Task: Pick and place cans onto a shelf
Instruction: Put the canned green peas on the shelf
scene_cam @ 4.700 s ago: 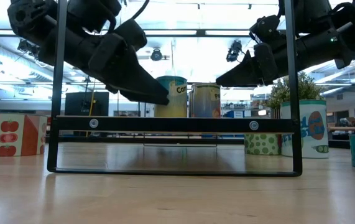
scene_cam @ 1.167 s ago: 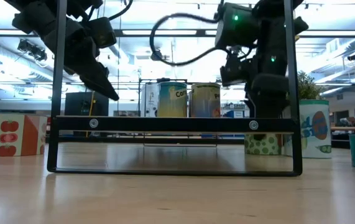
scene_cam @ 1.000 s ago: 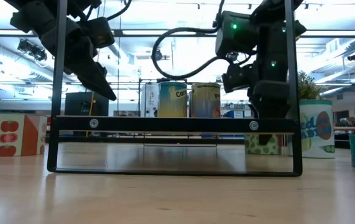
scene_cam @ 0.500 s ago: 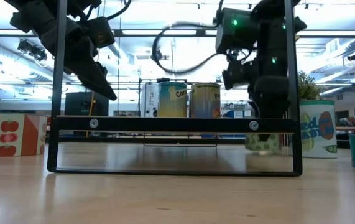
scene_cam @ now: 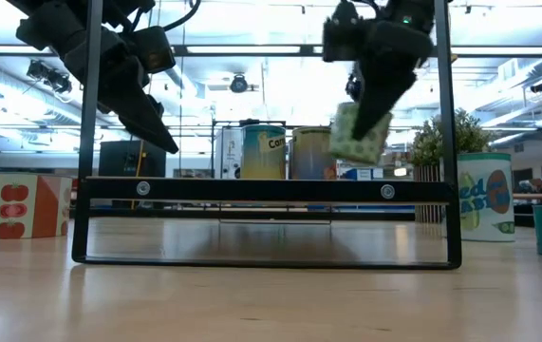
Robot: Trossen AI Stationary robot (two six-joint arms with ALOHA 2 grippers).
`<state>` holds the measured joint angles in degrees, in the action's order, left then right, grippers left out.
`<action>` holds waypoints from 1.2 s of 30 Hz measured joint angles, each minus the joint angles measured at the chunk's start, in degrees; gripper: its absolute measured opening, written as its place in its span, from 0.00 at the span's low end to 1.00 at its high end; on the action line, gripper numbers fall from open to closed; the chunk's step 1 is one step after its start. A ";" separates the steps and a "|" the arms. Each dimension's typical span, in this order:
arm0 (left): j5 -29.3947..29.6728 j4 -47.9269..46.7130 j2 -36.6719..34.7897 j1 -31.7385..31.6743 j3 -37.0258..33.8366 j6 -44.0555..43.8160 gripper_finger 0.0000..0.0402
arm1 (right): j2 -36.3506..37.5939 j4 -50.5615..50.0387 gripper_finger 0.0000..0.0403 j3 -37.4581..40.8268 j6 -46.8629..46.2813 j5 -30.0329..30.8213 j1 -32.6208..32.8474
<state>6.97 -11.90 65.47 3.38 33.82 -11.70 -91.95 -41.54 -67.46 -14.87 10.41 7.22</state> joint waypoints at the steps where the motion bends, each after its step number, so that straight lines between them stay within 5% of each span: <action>1: 0.01 0.01 0.00 0.00 0.00 -0.03 1.00 | -0.57 1.52 0.77 -0.05 0.74 0.00 0.23; 18: 0.01 0.74 0.02 0.00 0.00 -0.93 1.00 | -6.56 10.76 0.78 0.06 4.76 -2.95 0.52; 29: 0.01 0.52 0.02 0.00 0.00 -0.65 1.00 | -6.55 13.67 0.94 0.06 5.90 -2.17 0.50; 36: 0.01 0.50 0.02 0.03 0.00 -0.76 1.00 | -5.59 13.44 0.95 0.06 4.48 2.86 1.35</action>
<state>6.98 -11.40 65.49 3.41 33.82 -12.47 -97.54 -28.10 -67.40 -10.39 13.27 8.58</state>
